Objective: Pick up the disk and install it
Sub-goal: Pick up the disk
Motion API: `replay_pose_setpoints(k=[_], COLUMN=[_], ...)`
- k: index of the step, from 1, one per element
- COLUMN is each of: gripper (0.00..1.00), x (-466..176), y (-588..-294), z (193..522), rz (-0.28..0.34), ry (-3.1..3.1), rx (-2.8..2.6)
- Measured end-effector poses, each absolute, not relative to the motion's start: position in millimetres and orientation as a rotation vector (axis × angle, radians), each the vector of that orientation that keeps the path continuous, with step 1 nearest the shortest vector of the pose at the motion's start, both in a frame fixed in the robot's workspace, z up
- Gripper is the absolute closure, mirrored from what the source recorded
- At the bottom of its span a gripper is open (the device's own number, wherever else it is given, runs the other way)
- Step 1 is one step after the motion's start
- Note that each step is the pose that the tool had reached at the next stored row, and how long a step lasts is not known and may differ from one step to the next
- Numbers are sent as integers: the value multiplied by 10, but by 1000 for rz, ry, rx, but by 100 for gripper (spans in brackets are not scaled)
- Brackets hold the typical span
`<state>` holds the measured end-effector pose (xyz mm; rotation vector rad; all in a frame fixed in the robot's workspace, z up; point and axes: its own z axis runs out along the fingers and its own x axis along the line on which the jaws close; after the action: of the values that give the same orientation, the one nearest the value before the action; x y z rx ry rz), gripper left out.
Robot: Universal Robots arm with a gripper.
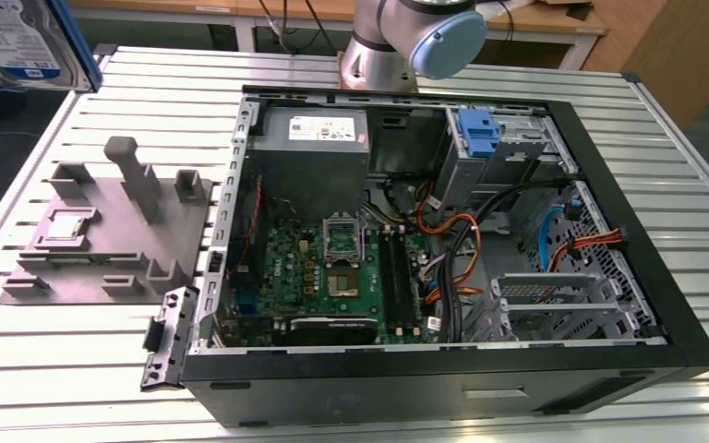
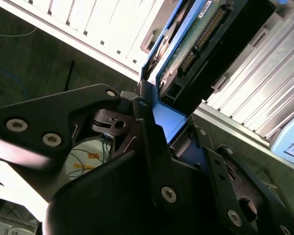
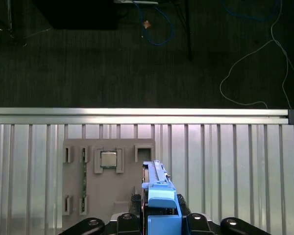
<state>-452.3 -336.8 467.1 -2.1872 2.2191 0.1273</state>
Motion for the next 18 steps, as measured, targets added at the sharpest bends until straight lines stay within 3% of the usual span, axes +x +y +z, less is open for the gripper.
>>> replay_pose_setpoints(k=[18], gripper=[63], x=[-4522], y=[-3368], z=[4935], rz=[127], ry=[2219], rx=[-2187])
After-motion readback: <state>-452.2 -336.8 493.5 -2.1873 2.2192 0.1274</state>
